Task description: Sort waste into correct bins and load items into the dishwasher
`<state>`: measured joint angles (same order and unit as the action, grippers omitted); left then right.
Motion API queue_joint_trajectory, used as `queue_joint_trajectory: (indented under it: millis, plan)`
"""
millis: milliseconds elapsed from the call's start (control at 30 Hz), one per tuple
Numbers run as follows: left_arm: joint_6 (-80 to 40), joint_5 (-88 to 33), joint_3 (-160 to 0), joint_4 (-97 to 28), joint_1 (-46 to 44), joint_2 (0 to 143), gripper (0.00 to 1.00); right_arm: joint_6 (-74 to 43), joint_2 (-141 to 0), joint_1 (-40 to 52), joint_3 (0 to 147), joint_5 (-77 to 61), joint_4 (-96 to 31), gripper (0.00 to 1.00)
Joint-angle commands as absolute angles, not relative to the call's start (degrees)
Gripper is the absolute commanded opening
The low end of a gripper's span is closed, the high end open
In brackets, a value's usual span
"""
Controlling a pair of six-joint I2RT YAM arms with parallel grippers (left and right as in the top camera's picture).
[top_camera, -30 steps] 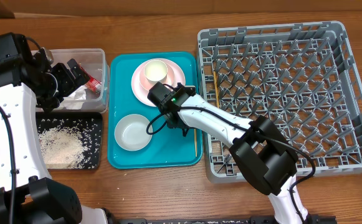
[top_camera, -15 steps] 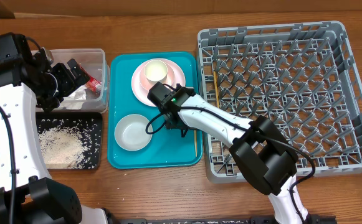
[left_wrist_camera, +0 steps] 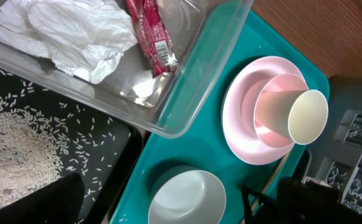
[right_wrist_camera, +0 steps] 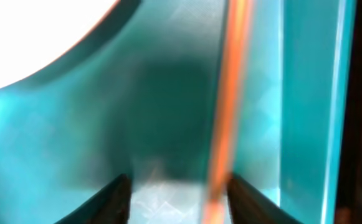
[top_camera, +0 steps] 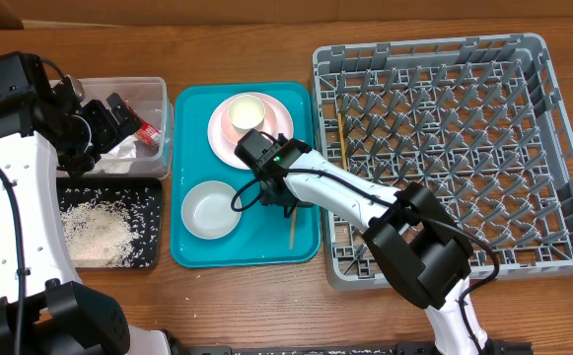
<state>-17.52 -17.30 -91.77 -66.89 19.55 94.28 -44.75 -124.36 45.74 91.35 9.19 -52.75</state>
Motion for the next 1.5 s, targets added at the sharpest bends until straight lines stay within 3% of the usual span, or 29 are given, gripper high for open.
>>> queue_joint_trajectory:
  millis: [0,567,1000,1467]
  plan:
    - [-16.3,-17.1,-92.7,-67.0,19.5,92.9,1.00,-45.0,-124.5,45.6,90.1,7.8,-52.7,0.40]
    - [-16.3,-17.1,-92.7,-67.0,19.5,92.9,1.00,-45.0,-124.5,45.6,90.3,7.4,-52.8,0.04]
    - [-16.3,-17.1,-92.7,-67.0,19.5,92.9,1.00,-44.5,-123.1,43.5,103.3,8.1,-65.4,0.04]
    - [-16.3,-17.1,-92.7,-67.0,19.5,92.9,1.00,-27.4,-115.1,39.6,110.6,13.8,-74.0,0.04]
